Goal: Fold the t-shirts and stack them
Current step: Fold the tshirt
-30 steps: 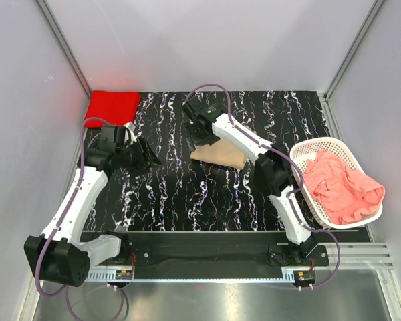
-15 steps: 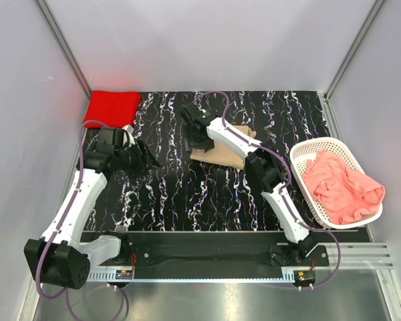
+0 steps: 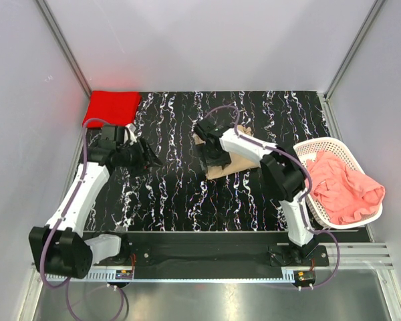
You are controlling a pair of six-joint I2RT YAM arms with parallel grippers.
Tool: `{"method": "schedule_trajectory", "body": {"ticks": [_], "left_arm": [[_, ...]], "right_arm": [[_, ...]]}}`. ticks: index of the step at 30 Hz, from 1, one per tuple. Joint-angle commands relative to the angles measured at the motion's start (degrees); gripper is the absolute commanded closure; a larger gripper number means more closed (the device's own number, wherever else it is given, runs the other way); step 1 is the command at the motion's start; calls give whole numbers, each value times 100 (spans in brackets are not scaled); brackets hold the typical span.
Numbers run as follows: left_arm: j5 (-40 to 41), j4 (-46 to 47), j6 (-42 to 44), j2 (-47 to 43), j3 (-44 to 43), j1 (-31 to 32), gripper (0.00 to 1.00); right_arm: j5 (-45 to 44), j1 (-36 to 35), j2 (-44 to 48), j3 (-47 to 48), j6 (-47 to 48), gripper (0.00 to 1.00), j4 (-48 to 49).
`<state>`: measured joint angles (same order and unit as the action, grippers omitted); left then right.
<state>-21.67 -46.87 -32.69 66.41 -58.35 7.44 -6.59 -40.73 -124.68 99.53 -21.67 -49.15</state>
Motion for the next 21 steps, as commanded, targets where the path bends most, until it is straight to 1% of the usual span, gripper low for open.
{"method": "schedule_trajectory", "body": {"ticks": [1,3,5,7,8,9,10,11,12,14,16,18,21], "left_arm": [[-600,626,131,301,78,-24,34],[-908,925,79,688,78,-24,30],[-1049,1100,-70,969,16,-15,27],[-1155,1548,-281,1373,16,47,26],[-1164,1697,-595,1522,16,90,27],[-1216,2038,-772,1846,-10,186,26],[-1225,2216,-948,2006,-54,266,26],[-1034,2348,-1202,2155,-271,371,27],[-867,2428,-1275,2522,-430,598,27],[-551,2577,-1389,2893,-773,828,27],[-391,2893,-1590,3349,-1117,1039,27],[-224,3296,-1758,3562,-1231,1119,25],[39,3990,-2066,3782,-1144,1171,21]], "right_arm": [[-36,-31,813,-56,242,26,256],[88,-23,1007,67,190,22,160],[70,-14,1130,400,76,19,11],[53,21,1165,820,-47,17,-357],[61,108,1183,971,-187,16,-524],[18,153,1192,1190,-241,15,-857],[-26,214,1235,1227,-285,15,-982],[-87,310,1366,1227,-363,15,-1096],[-175,372,1472,1071,-390,14,-1236],[-167,574,1902,772,-425,14,-1238],[-80,706,2428,227,-417,14,-1106],[-44,900,2746,-290,-347,14,-958],[26,1101,3177,-810,-162,13,-747]]}}
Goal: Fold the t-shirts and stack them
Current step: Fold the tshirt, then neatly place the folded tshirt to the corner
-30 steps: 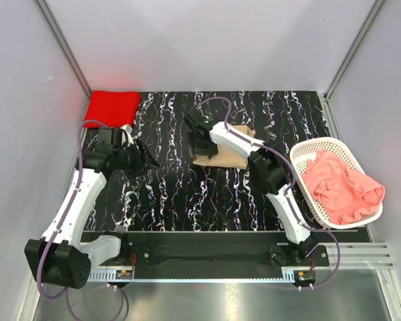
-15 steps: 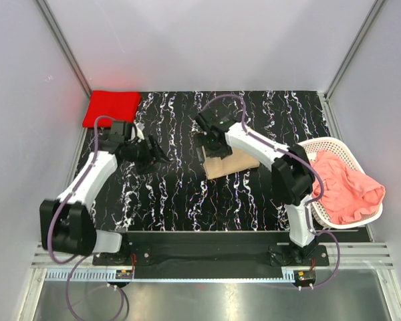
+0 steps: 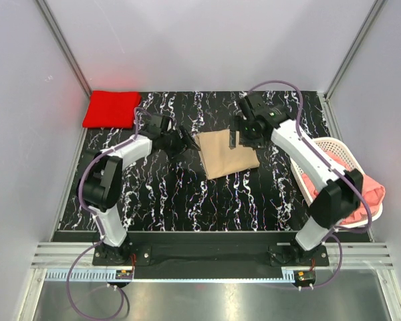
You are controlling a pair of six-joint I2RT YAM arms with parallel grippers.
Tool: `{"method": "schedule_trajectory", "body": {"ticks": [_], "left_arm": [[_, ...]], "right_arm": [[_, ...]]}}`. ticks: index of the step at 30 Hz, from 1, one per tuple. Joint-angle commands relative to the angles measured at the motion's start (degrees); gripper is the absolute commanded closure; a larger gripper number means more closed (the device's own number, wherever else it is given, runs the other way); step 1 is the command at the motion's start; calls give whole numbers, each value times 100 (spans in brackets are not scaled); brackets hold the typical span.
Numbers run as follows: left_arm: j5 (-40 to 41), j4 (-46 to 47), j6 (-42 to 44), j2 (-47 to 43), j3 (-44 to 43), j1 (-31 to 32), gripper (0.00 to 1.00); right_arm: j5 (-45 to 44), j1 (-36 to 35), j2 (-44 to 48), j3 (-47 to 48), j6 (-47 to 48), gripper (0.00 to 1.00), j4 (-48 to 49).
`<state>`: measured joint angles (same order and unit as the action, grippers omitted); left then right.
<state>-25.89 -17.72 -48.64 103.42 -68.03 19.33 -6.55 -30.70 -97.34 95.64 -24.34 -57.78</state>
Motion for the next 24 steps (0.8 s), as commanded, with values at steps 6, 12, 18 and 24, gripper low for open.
{"method": "schedule_trajectory", "body": {"ticks": [6,12,18,24], "left_arm": [[717,1357,-523,837,-500,62,19],[453,1692,-603,1470,-835,88,19],[435,1790,-752,1708,-966,158,20],[725,1534,-743,1629,-861,255,22]], "right_arm": [[574,406,629,-1046,324,13,495],[1006,696,760,-1363,561,13,776],[1208,960,831,-1521,764,13,882],[1402,1022,980,-1609,641,13,926]]}}
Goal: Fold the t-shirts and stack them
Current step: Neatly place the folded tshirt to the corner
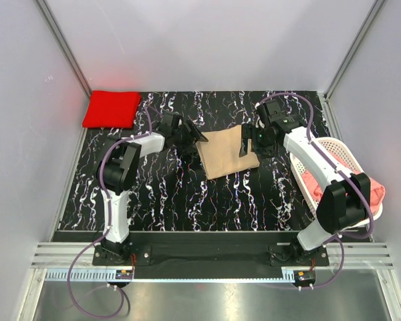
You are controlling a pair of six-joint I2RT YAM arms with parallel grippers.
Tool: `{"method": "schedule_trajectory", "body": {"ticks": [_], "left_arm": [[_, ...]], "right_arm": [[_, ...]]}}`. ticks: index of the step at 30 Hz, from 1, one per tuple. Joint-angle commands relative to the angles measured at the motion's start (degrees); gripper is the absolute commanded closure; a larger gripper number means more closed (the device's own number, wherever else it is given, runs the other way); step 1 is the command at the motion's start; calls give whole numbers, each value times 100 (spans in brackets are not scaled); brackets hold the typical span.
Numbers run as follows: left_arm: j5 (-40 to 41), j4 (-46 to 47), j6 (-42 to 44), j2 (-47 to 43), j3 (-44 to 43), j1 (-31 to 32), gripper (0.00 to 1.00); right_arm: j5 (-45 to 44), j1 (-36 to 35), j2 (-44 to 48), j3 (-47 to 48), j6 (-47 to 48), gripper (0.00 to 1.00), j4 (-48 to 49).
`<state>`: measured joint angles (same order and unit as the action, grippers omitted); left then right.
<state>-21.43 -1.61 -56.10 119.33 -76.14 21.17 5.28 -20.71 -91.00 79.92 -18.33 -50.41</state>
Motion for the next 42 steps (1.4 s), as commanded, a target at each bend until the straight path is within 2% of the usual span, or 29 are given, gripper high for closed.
{"method": "schedule_trajectory", "body": {"ticks": [1,17,20,25,27,28,33,37,38,39,42], "left_arm": [[315,-85,2,55,-59,80,23],[544,-902,239,855,-973,72,27],[570,-894,336,864,-973,72,29],[535,-964,398,917,-1000,63,40],[587,-1087,459,856,-1026,63,39],[648,-1218,494,847,-1026,63,35],[701,-1596,906,225,-850,54,30],[588,-1991,1118,-514,-701,54,21],[544,-2080,1162,-646,-648,54,21],[517,-2202,1275,-813,-630,54,20],[552,-2721,1425,-1411,-421,28,21]], "right_arm": [[211,23,390,-55,40,13,198],[166,111,838,-538,-30,13,251],[201,120,847,-591,-48,13,269],[272,111,856,-653,-92,13,313],[307,120,830,-679,-92,13,321],[368,120,786,-679,-57,14,313],[763,120,646,-776,110,13,471],[1569,111,540,-820,-388,10,602],[1703,59,531,-959,-521,8,812],[1765,-46,540,-1022,-662,1,936],[1215,-775,505,-1084,-236,0,1252]]}}
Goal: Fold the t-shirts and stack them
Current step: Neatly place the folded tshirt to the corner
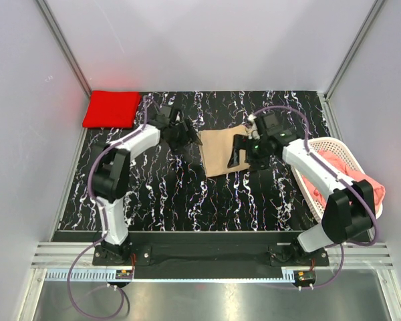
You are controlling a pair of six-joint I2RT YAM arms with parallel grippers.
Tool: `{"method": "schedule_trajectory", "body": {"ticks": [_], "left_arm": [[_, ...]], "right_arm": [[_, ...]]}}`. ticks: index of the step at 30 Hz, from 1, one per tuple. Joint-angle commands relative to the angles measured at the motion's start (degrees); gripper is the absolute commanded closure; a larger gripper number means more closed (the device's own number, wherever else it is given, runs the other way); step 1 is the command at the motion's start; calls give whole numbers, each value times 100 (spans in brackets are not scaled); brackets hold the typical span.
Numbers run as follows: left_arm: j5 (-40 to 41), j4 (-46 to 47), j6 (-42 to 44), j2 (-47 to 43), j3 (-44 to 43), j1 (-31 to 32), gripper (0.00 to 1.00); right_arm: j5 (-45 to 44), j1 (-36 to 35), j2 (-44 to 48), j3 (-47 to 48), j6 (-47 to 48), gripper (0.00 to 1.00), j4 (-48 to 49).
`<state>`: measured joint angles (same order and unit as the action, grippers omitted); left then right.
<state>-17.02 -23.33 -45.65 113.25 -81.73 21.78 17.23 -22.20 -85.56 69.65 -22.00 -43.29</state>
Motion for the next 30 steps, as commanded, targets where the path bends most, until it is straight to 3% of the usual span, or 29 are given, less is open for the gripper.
{"method": "schedule_trajectory", "body": {"ticks": [1,5,8,9,11,12,15,23,30], "left_arm": [[59,-663,399,-1161,297,-86,21],[-170,-708,311,-2084,1210,-446,21],[-469,-611,276,-2831,1975,-797,21],[-522,-629,328,-2983,2108,-876,21],[-636,-646,381,-3447,2477,-1053,21],[-662,-638,399,-3581,2591,-1105,21],[-803,-550,346,-4037,3057,-1307,21],[-1041,-584,249,-4909,3778,-1510,21],[-1181,-594,346,-5085,4227,-1668,21]], "right_arm": [[-523,-811,-66,-57,300,0,593],[-1651,-1506,126,-519,1319,0,1371],[-2468,-1866,583,-1231,2530,0,2381],[-2601,-1954,741,-1400,3369,0,2621],[-2489,-2148,874,-2038,4383,0,3366],[-2384,-2227,944,-2243,5354,0,3553],[-2190,-2421,779,-2763,6467,0,4143],[-2698,-2930,-443,-3045,7841,1,5971],[-2936,-2966,-1761,-2913,8800,9,7176]]}}
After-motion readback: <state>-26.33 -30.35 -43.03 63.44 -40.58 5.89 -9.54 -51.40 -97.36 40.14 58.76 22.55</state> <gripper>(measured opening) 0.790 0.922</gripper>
